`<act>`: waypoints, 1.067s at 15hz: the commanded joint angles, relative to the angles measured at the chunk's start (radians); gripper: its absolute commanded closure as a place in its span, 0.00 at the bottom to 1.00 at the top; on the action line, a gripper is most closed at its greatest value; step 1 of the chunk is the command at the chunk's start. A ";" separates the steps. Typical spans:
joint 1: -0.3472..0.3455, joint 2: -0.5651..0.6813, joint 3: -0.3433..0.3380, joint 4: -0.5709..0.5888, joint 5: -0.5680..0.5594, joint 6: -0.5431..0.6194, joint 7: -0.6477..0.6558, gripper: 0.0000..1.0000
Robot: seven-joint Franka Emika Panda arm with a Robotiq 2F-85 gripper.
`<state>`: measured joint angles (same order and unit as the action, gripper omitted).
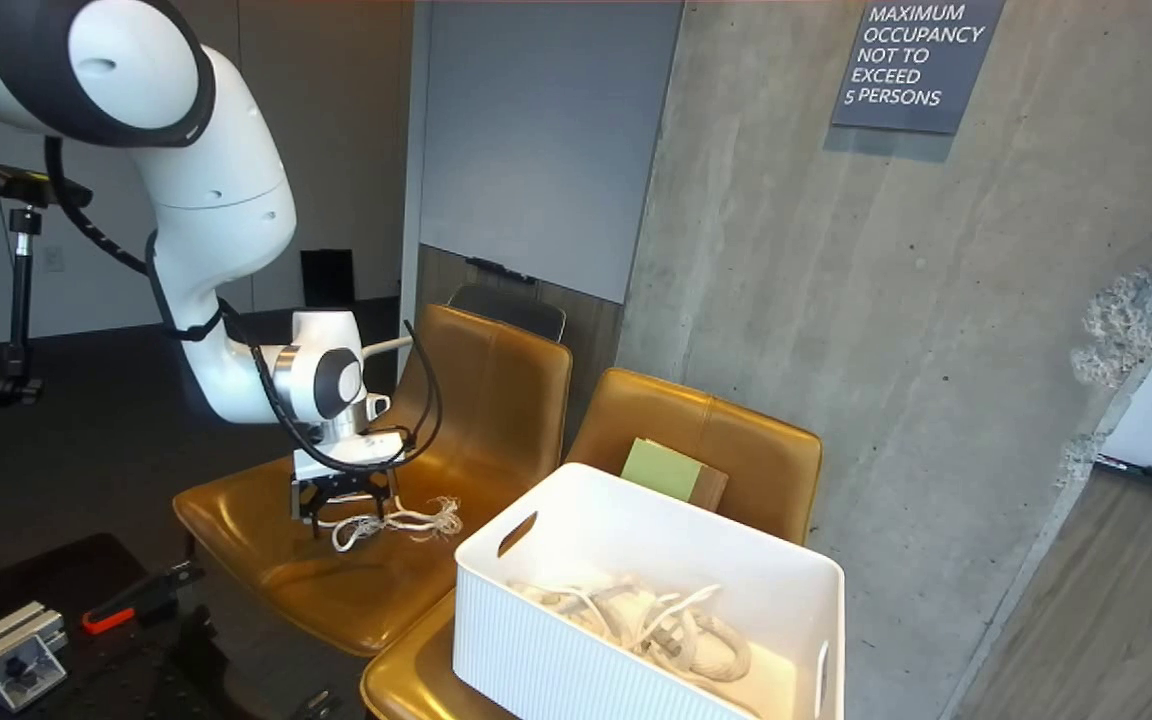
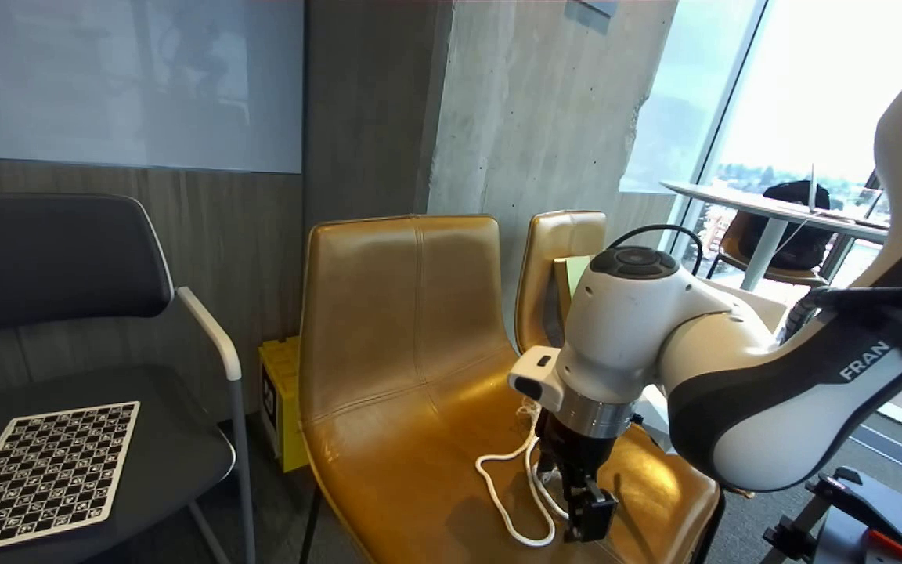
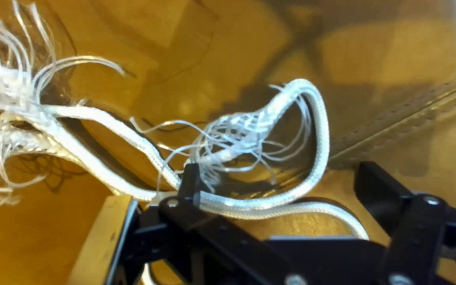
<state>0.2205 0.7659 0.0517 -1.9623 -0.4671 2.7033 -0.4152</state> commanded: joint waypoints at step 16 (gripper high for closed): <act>0.058 -0.184 -0.131 -0.059 -0.110 -0.123 0.082 1.00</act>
<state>0.2869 0.7460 -0.0562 -1.9284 -0.5228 2.6443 -0.3452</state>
